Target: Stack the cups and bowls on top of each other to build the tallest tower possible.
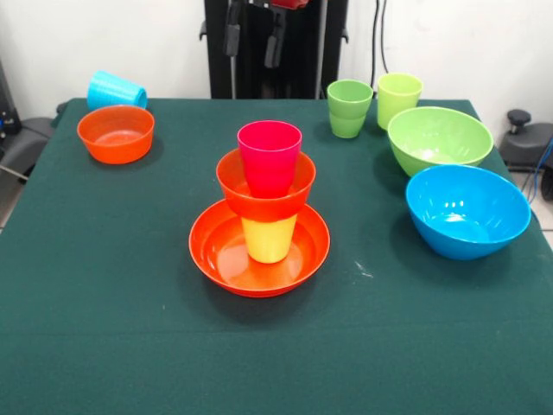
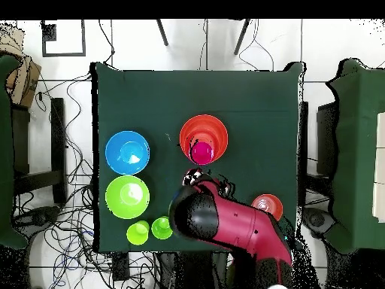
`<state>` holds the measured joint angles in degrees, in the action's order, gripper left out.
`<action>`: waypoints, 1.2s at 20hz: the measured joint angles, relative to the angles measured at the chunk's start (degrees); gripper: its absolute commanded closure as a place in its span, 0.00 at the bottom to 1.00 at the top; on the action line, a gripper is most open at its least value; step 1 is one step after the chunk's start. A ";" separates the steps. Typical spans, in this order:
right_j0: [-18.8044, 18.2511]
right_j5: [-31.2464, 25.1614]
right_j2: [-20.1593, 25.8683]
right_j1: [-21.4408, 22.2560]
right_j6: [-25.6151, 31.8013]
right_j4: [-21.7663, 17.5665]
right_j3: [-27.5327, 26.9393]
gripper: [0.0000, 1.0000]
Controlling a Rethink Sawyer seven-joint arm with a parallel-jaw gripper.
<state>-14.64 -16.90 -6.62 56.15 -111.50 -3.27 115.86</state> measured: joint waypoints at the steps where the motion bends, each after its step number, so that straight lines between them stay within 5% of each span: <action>1: -0.31 0.26 0.00 0.15 0.00 -0.37 0.64 0.00; 13: -0.73 6.68 -0.21 0.42 0.00 -8.52 8.83 0.00; 24: 2.63 9.20 -1.11 2.77 0.00 -10.96 14.39 0.00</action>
<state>-12.01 -7.70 -7.73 58.92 -111.50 -14.23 130.25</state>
